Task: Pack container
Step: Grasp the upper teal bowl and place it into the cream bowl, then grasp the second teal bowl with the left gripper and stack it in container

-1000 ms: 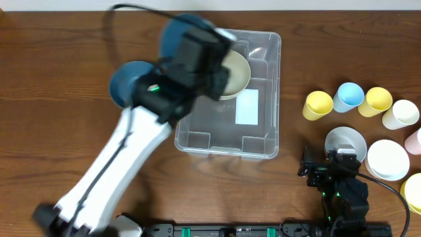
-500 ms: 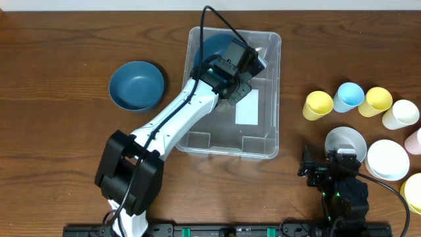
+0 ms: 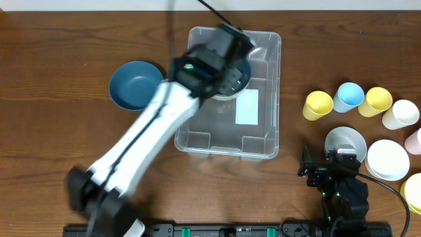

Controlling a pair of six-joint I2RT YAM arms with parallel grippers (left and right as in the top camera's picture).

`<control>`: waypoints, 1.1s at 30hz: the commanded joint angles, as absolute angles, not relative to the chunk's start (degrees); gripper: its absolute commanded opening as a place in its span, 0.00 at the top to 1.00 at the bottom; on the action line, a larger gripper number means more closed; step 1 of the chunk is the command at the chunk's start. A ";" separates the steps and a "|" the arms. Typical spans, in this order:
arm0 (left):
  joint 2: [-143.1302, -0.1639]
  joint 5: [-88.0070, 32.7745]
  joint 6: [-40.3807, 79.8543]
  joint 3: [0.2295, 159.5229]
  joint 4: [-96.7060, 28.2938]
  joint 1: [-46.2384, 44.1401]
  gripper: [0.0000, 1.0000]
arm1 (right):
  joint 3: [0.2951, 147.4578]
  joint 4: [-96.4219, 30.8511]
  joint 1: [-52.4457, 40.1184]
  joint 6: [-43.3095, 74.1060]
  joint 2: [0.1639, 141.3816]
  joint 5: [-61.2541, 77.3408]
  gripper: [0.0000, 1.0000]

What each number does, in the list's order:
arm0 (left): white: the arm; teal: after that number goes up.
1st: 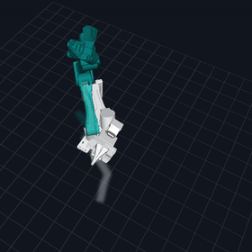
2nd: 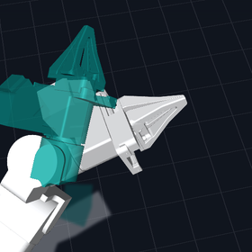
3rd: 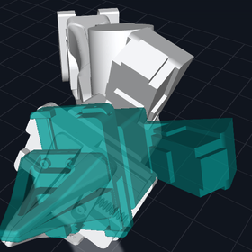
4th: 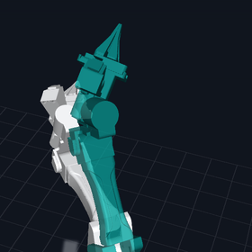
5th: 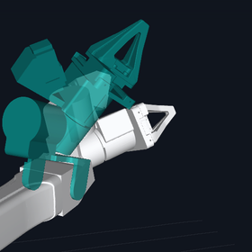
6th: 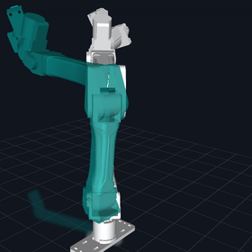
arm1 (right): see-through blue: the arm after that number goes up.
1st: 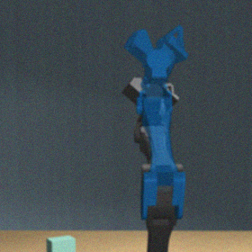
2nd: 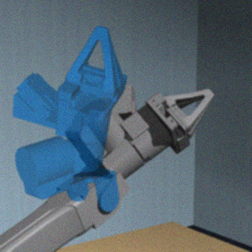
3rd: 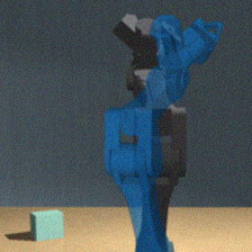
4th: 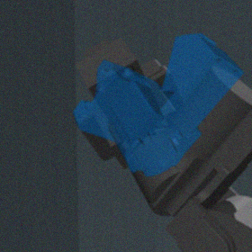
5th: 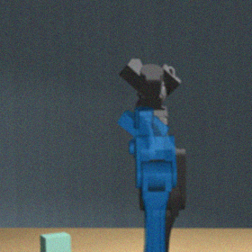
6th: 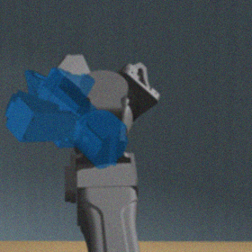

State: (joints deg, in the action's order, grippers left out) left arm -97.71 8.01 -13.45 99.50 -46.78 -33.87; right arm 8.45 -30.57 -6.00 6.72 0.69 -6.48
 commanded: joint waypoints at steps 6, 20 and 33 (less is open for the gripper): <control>-90.67 14.48 5.76 101.06 -61.17 -16.43 0.18 | 8.29 -30.61 -5.67 6.15 0.49 -7.05 0.01; -108.66 -1.15 10.39 93.69 -62.04 8.45 0.18 | 8.29 -30.61 -5.67 6.13 0.49 -7.05 0.01; -121.82 -1.08 10.41 93.69 -61.78 10.81 0.32 | 8.29 -30.61 -5.67 6.15 0.49 -7.05 0.01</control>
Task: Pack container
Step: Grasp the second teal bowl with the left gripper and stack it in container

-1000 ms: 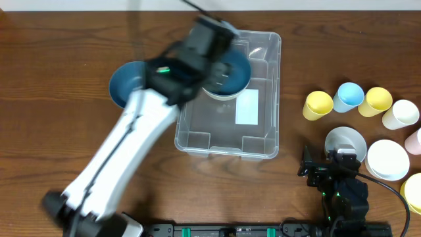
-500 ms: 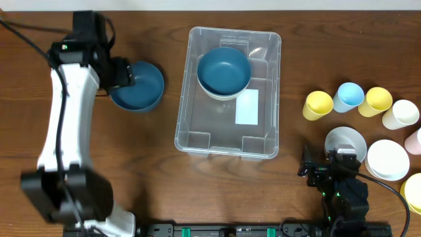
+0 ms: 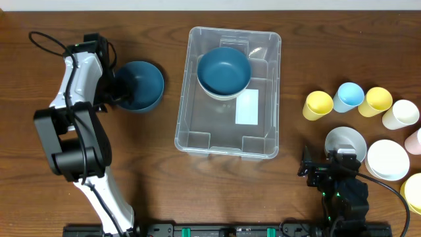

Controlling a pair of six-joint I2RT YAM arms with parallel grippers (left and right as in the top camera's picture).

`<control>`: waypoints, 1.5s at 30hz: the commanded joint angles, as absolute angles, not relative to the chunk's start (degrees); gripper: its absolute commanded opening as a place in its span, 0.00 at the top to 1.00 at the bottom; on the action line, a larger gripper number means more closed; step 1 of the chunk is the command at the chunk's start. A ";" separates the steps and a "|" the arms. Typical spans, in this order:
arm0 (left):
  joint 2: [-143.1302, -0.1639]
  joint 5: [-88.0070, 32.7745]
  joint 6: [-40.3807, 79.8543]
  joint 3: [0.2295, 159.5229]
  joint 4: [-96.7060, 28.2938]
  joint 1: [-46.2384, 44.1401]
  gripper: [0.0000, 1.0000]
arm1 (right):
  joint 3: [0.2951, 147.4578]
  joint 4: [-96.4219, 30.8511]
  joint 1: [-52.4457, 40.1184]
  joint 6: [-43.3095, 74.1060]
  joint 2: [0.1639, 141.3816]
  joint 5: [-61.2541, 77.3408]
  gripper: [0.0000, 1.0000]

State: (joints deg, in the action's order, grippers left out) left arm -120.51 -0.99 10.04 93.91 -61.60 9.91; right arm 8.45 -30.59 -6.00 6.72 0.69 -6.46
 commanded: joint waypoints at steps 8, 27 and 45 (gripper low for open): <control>-121.30 -0.89 10.39 93.78 -61.43 11.35 0.94 | 8.29 -30.61 -5.67 6.13 0.49 -7.05 0.01; -88.62 -4.45 5.15 99.57 -61.39 -3.09 0.94 | 8.29 -30.61 -5.67 6.13 0.49 -7.05 0.01; -109.45 -5.26 4.97 99.55 -43.44 -20.60 0.94 | 8.29 -30.61 -5.67 6.13 0.49 -7.05 0.01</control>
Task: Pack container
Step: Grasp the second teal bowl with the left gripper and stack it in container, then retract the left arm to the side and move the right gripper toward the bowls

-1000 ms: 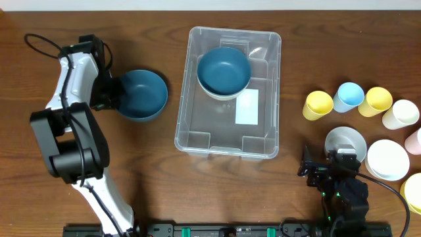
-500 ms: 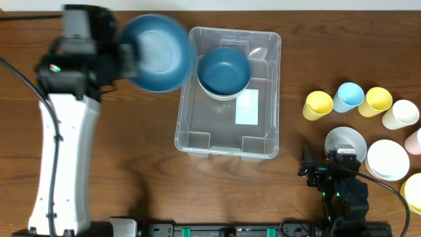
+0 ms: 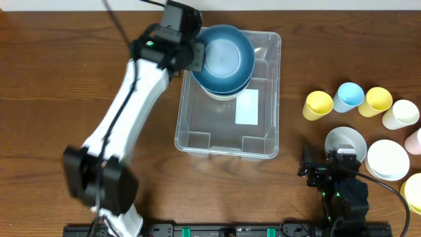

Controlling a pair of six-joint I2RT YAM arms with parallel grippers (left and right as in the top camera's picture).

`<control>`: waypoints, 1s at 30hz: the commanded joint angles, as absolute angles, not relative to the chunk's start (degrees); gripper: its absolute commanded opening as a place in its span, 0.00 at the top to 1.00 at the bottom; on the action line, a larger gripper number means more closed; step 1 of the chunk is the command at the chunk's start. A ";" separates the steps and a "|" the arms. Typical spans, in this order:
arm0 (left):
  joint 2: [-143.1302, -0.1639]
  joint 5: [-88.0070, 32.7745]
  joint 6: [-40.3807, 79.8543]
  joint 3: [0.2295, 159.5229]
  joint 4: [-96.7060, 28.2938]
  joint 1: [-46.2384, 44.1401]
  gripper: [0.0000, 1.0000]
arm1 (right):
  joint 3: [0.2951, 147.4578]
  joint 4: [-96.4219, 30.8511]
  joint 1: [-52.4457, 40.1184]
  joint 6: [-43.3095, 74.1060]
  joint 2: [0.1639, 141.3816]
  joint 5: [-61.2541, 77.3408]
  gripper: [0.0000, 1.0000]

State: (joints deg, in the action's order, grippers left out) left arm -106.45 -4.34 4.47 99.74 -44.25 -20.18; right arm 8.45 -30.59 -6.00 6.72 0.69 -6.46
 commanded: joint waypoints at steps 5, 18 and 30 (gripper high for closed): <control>-112.95 -6.68 4.97 99.55 -42.89 -20.93 0.90 | 8.29 -30.61 -5.67 6.13 0.49 -7.05 0.01; -95.31 -1.48 5.02 106.17 -51.94 -18.41 0.18 | 8.29 -30.61 -5.67 6.15 0.49 -7.05 0.01; -75.09 4.58 7.62 106.15 -63.88 -0.95 0.02 | 8.29 -30.61 -5.67 6.15 0.49 -7.05 0.01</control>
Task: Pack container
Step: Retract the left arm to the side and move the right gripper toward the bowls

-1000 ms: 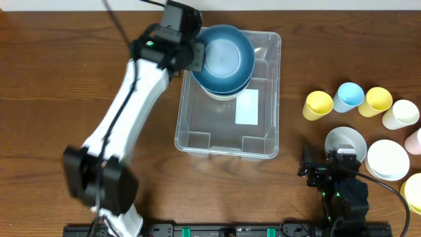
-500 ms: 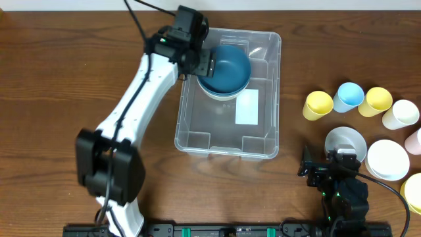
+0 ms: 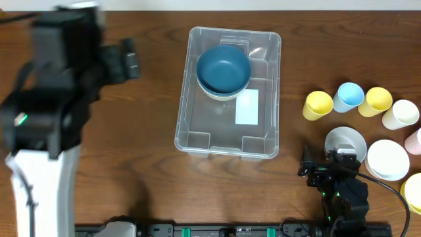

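Note:
A clear plastic container [image 3: 191, 135] stands mid-table. In its far end sits a stack of bowls, the top one dark blue [image 3: 223, 69] on a pale bowl rim. My left arm is raised close to the overhead camera at the far left, large and blurred. Its gripper [image 3: 128, 62] points toward the container from well left of it, with nothing seen in it; its jaws are unreadable. My right gripper [image 3: 329, 168] rests low at the right, just below a white bowl [image 3: 345, 140], and its fingers are too dark to read.
Right of the container stand a yellow cup [image 3: 318, 104], a light blue cup [image 3: 348, 95], another yellow cup [image 3: 376, 100] and a cream cup [image 3: 400, 113]. A larger white bowl [image 3: 387, 158] sits beside the right arm. A white label [image 3: 247, 106] lies on the container floor.
The blue bowl held over the container's far end now lies on the stack inside. My left arm has left the container and stands far left, high near the camera.
First my left arm was over the container at a blue bowl inside, with a second blue bowl on the table to the left. Then the gripper was at that second bowl. Then it held it over the container. Now it sits on the stack.

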Controlling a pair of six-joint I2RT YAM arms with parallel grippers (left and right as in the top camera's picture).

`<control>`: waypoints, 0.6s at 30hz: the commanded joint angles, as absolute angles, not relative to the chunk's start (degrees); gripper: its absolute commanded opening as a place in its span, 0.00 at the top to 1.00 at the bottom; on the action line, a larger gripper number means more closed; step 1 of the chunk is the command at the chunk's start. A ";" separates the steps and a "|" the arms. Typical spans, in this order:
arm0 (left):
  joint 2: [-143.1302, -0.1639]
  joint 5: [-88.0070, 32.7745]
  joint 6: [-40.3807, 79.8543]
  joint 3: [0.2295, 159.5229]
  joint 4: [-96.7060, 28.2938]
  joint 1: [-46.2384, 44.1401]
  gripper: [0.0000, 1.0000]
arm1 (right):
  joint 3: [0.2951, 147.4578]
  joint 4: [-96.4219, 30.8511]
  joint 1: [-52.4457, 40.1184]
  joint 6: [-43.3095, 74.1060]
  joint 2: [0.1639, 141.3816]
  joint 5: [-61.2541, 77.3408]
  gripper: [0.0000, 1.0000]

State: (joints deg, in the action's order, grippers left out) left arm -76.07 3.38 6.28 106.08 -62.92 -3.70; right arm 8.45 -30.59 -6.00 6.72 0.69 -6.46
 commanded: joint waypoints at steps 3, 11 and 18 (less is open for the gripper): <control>-73.23 4.58 7.57 106.15 -65.67 1.48 0.02 | 8.27 -30.61 -5.67 6.13 0.49 -7.05 0.01; -72.34 4.56 7.60 106.15 -67.22 2.35 0.02 | 8.29 -30.61 -5.67 6.13 0.49 -7.05 0.01; -72.34 4.56 7.60 106.15 -67.26 2.35 0.02 | 8.27 -30.04 -5.67 15.49 0.49 4.60 0.01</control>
